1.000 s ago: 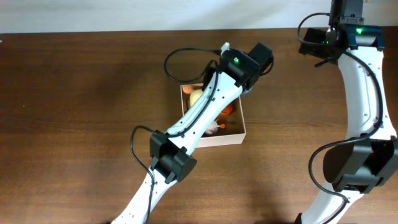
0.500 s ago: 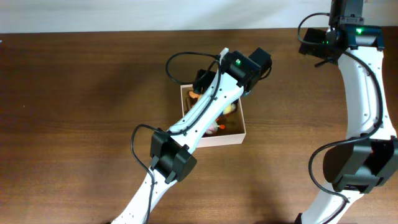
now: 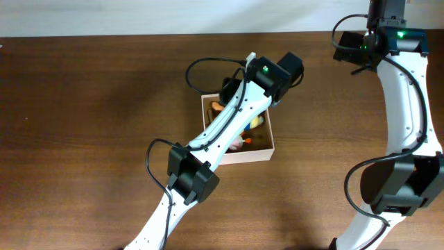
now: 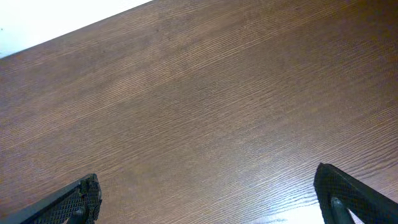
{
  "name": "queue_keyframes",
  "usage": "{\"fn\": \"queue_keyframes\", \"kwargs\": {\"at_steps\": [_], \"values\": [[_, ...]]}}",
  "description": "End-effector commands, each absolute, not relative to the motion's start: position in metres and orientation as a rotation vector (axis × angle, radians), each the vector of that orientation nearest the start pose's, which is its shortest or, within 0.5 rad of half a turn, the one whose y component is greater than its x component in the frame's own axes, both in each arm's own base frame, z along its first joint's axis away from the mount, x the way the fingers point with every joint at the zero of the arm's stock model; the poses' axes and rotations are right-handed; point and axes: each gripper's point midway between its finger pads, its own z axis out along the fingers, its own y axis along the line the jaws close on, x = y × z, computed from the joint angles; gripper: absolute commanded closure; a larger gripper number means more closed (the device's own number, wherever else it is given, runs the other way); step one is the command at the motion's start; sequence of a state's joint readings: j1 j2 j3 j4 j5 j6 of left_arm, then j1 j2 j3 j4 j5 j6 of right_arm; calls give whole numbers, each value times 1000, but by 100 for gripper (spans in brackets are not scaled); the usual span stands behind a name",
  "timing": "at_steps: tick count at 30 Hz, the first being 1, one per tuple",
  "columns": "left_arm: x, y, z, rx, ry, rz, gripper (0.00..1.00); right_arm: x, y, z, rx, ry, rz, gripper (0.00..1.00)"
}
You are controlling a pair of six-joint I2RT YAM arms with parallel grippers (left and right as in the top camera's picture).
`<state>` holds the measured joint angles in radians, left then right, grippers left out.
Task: Pack container
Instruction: 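Lower the bunny into the box and push it down with the left gripper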
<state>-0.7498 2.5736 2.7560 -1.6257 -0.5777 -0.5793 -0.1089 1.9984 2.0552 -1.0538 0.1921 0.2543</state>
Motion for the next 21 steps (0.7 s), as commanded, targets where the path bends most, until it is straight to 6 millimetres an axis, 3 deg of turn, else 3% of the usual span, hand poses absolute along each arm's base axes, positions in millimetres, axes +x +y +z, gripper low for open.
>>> {"fn": "queue_keyframes", "kwargs": {"at_steps": [1, 5, 7, 16, 21], "values": [[439, -274, 130, 149, 2641, 492, 43, 497, -89, 226, 529, 2489, -190, 1], [444, -278, 127, 139, 2629, 473, 80, 497, -89, 226, 529, 2489, -190, 1], [444, -278, 127, 140, 2631, 476, 87, 497, -89, 226, 529, 2489, -190, 1], [430, -279, 93, 188, 2739, 503, 91, 497, -89, 226, 530, 2489, -190, 1], [431, -280, 87, 191, 2744, 507, 91, 497, -89, 226, 529, 2489, -190, 1]]}}
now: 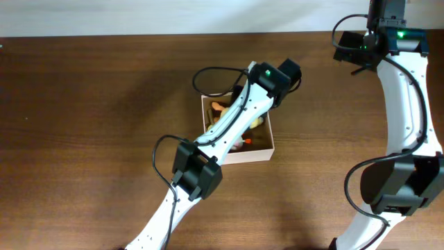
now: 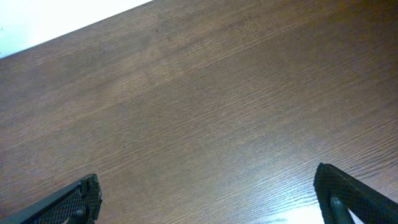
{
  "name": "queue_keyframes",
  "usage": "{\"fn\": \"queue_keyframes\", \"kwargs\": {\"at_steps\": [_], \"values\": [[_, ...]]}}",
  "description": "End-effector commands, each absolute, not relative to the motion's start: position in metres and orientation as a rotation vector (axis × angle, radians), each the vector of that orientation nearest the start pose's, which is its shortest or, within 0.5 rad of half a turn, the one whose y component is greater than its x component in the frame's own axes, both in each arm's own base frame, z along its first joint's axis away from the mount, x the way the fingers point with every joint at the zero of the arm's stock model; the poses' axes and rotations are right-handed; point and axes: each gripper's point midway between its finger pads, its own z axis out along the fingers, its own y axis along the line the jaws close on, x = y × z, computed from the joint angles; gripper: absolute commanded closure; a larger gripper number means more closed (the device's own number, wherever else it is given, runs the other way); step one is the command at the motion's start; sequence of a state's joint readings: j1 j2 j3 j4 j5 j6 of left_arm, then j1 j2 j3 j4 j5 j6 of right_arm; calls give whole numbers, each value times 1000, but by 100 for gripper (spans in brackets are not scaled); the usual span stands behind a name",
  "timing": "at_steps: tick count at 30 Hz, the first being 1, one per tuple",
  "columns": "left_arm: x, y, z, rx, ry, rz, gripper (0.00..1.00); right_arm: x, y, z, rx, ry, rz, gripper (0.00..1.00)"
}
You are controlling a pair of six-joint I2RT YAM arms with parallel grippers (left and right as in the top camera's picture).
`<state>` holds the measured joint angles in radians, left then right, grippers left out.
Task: Pack container
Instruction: 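Lower the bunny into the box and push it down with the left gripper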
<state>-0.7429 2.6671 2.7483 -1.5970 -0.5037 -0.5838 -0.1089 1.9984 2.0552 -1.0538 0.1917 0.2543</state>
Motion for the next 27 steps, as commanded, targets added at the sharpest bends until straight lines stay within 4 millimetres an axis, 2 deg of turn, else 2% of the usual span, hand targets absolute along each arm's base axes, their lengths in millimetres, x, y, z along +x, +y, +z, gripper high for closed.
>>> {"fn": "queue_keyframes", "kwargs": {"at_steps": [1, 5, 15, 21, 23, 25, 27], "values": [[432, -280, 87, 189, 2741, 504, 91, 497, -89, 226, 529, 2489, -190, 1], [434, -278, 86, 180, 2738, 505, 91, 497, -89, 226, 529, 2489, -190, 1], [426, -275, 81, 199, 2783, 523, 91, 497, -89, 226, 530, 2489, -190, 1], [412, -278, 62, 225, 2875, 505, 90, 497, -89, 226, 529, 2489, -190, 1], [402, -275, 52, 243, 2932, 529, 90, 497, -89, 226, 529, 2489, -190, 1], [393, -284, 46, 338, 2993, 458, 91, 497, -89, 226, 529, 2489, -190, 1], [388, -289, 44, 338, 3025, 410, 91, 497, -89, 226, 529, 2489, -190, 1]]}}
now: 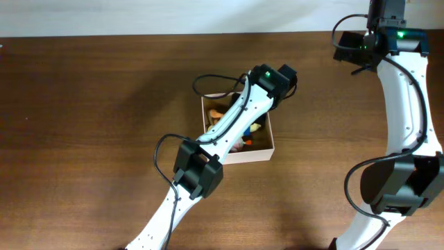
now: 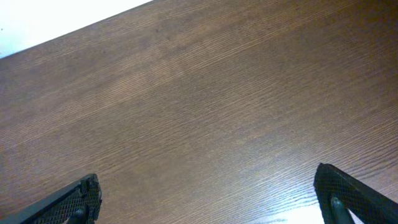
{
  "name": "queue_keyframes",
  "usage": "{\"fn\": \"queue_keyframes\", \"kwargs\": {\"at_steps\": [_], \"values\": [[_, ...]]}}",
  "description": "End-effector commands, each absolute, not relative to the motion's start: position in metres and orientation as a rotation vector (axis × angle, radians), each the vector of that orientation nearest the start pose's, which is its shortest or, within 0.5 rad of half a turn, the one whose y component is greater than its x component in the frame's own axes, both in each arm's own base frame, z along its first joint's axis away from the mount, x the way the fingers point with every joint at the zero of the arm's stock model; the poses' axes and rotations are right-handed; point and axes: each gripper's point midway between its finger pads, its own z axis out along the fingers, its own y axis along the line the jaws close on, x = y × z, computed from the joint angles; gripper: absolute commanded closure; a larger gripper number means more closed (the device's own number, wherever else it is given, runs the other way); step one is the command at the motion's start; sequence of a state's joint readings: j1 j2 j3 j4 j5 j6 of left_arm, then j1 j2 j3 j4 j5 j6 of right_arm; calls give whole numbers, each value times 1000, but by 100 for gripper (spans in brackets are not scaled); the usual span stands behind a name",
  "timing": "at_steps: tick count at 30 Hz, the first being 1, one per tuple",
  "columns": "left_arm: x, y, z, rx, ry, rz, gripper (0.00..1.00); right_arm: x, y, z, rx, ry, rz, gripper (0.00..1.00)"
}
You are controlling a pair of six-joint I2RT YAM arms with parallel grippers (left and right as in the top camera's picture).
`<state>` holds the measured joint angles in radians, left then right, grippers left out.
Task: Pack container
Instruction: 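Lower the bunny into the box and push it down with the left gripper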
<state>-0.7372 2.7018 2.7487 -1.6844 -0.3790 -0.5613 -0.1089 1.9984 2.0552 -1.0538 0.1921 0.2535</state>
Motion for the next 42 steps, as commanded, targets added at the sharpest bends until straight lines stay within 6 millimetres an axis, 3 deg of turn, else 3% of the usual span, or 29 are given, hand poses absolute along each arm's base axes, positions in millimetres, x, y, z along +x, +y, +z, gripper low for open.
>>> {"fn": "queue_keyframes", "kwargs": {"at_steps": [1, 11, 20, 26, 32, 37, 42], "values": [[384, -293, 43, 340, 3045, 377, 91, 497, -89, 226, 529, 2489, -190, 1], [359, -321, 39, 447, 3143, 188, 91, 497, -89, 226, 529, 2489, -190, 1], [369, -311, 41, 426, 3110, 245, 92, 497, -89, 226, 530, 2489, -190, 1], [394, -301, 73, 352, 3021, 206, 91, 497, -89, 226, 529, 2489, -190, 2], [405, -290, 105, 292, 2974, 147, 91, 497, -89, 226, 529, 2489, -190, 1], [404, -290, 117, 286, 2956, 122, 90, 497, -89, 226, 529, 2489, -190, 1], [404, -291, 118, 287, 2959, 112, 90, 497, -89, 226, 529, 2489, -190, 1]]}}
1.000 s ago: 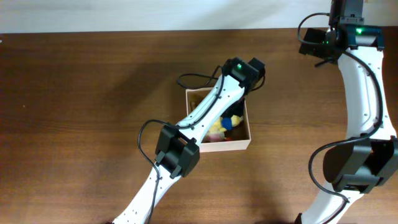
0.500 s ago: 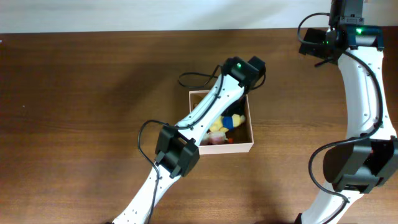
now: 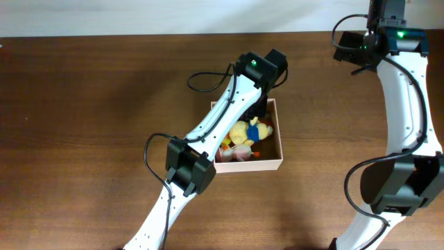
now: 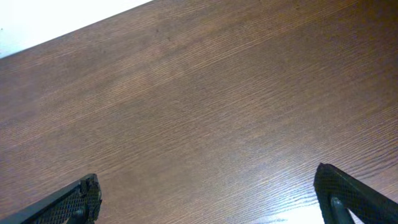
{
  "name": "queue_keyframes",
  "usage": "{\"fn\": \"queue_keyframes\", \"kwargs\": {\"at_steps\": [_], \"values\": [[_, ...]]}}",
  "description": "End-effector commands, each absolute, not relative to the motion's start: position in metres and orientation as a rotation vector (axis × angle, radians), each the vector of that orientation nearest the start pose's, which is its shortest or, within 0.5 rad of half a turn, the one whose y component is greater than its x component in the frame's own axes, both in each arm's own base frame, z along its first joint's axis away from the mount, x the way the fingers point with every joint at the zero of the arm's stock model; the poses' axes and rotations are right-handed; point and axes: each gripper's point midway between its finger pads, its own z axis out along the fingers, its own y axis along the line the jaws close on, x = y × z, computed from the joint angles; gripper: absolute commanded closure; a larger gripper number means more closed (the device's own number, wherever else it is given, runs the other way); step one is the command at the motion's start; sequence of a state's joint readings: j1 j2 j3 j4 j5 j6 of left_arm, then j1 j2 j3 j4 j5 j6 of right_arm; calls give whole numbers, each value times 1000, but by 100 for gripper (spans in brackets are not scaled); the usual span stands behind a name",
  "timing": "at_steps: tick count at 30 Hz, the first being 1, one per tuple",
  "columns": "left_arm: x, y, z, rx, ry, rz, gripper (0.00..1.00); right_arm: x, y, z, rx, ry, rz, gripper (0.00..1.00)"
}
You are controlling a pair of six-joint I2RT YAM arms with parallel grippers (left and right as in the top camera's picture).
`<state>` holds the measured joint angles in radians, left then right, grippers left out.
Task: Pack container
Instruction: 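Lower the bunny into the box and push it down with the left gripper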
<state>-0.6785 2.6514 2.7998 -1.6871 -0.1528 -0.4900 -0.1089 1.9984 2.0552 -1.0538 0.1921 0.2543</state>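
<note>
The open white box (image 3: 279, 135) sits mid-table, slightly askew. Inside lie a yellow soft toy (image 3: 241, 130), a blue piece (image 3: 264, 129) and pink and white bits (image 3: 234, 151). My left arm reaches across the box, its wrist (image 3: 260, 68) above the far rim. Its fingers are hidden under the wrist, so I cannot see whether they grip the rim. At the far right of the table my right gripper (image 4: 208, 186) hangs open over bare wood, nothing between its fingers (image 4: 81, 198).
The brown wooden table (image 3: 90, 104) ends in a pale strip at the far edge (image 3: 139, 17). The right arm (image 3: 409, 104) runs down the right side. The left arm's elbow (image 3: 186, 170) hangs beside the box's near left corner.
The box has shifted right and toward the near edge and turned a little. The left wrist has moved left over the box's far rim, and more of the contents show. The right arm is unchanged.
The left arm lay across the box with its wrist beyond the far right corner, covering most of the contents. At the following moments the wrist was closer to the far rim. Now the box lies displaced and turned. The right gripper stayed open over bare wood throughout.
</note>
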Motion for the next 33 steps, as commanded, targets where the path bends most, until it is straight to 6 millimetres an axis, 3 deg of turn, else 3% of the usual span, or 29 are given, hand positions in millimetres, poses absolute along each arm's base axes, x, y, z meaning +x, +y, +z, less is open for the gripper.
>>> {"fn": "queue_keyframes", "kwargs": {"at_steps": [1, 8, 9, 10, 17, 21, 25, 33], "values": [[404, -291, 118, 287, 2959, 112, 90, 497, -89, 226, 530, 2489, -190, 1], [403, -292, 117, 289, 2959, 112, 72, 497, -89, 226, 530, 2489, -190, 1], [404, -292, 117, 289, 2958, 111, 62, 497, -89, 226, 529, 2489, -190, 1], [404, -292, 117, 288, 2957, 110, 60, 497, -89, 226, 529, 2489, -190, 1], [409, -302, 119, 293, 2923, 69, 60, 497, -89, 226, 529, 2489, -190, 1], [408, -329, 120, 412, 2884, -49, 61, 497, -89, 226, 529, 2489, -190, 1], [408, -344, 122, 462, 2842, -79, 61, 497, -89, 226, 529, 2489, -190, 1], [407, -345, 122, 471, 2845, -76, 61, 497, -89, 226, 529, 2489, -190, 1]]}}
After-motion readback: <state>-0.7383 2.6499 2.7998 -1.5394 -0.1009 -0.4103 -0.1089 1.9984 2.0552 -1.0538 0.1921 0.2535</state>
